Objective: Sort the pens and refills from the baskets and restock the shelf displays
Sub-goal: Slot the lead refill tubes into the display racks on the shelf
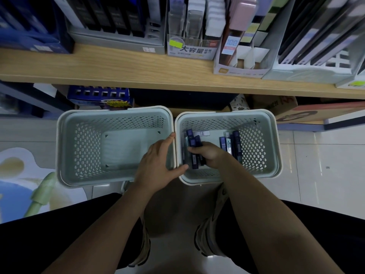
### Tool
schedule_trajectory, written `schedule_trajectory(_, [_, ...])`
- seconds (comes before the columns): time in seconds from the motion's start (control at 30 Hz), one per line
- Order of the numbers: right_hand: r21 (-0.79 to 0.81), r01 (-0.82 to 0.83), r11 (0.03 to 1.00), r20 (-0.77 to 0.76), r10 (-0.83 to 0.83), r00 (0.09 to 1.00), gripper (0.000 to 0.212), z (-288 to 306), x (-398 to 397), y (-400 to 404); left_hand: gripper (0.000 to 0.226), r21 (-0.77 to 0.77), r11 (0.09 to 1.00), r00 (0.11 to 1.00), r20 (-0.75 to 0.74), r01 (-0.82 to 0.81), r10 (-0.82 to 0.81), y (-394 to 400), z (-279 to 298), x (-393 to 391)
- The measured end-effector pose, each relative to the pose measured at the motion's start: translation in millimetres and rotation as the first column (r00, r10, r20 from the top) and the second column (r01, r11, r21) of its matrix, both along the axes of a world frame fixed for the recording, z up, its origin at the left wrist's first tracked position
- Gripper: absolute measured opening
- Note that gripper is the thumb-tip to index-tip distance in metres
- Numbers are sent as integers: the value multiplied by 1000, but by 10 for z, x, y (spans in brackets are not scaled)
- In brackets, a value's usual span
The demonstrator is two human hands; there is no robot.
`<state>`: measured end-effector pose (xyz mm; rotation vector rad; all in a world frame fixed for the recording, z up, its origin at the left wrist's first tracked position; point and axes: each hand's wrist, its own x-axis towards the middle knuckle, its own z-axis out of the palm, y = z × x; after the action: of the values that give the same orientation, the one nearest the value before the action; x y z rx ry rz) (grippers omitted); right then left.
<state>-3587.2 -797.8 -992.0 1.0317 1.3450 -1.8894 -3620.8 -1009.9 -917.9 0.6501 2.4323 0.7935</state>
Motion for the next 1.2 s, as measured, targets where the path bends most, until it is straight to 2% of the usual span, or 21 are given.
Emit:
schedule_trajectory(0.1, [-14,14,1000,-55,-15,998,35,217,36,61,98,-24,1000,1000,-22,-10,9,13,32,-11])
schedule_trajectory(0.17, [-49,45,998,-105,-50,993,38,443,69,88,95,-48,999,995,-98,-24,19,58,119,-29])
schedule_trajectory(0.23, [-104,68,992,-171,-85,982,41,717,100,99,91,-9,998,991,-120,-54,53,172,302,-42])
schedule_trajectory(0.27, [-127,75,989,-205,-100,974,42,874,108,93,88,37,996,995,-57,-84,86,253,425,-44])
schedule_trajectory(0.33, [-153,79,985,-269,-118,956,38,1225,106,59,88,159,972,963,236,-172,131,418,702,-39])
schedule_trajectory(0.4, [-156,107,982,-333,-155,930,29,1610,101,3,91,278,923,850,520,-268,90,552,972,-38])
schedule_trajectory(0.43, [-145,115,983,-364,-162,917,26,1809,105,-30,88,315,898,799,597,-308,64,601,1105,-40])
schedule_trajectory(0.5, [-113,120,986,-424,-157,892,25,2224,131,-114,70,365,863,751,660,-349,24,661,1424,-25])
schedule_trajectory(0.57, [-89,127,988,-478,-154,865,24,2600,180,-169,59,400,841,751,660,-364,11,685,1781,12])
schedule_trajectory(0.67, [-40,150,988,-521,-149,840,24,3169,259,-208,57,469,810,771,636,-352,-33,686,2293,56])
schedule_trajectory(0.7, [8,151,988,-530,-124,839,25,3354,293,-215,56,494,799,782,621,-343,-49,680,2463,76])
schedule_trajectory(0.77, [206,134,969,-554,3,832,30,3723,373,-220,46,531,786,808,585,-317,-69,683,2786,126])
schedule_trajectory(0.83, [413,118,903,-573,156,805,33,4068,459,-220,31,559,779,835,544,-285,-85,691,3066,167])
schedule_trajectory(1.0, [574,225,788,-667,290,686,37,4796,688,-188,14,651,737,894,421,-182,-150,680,3748,292])
schedule_trajectory(1.1, [593,369,716,-740,304,600,23,4961,718,-112,12,669,737,934,318,-96,-166,703,4049,327])
schedule_trajectory(1.13, [550,434,713,-783,261,564,15,5009,729,-97,16,664,744,941,294,-75,-168,722,4119,333])
schedule_trajectory(1.2, [436,542,718,-859,152,489,21,5106,776,-57,22,657,753,943,272,-39,-189,772,4235,364])
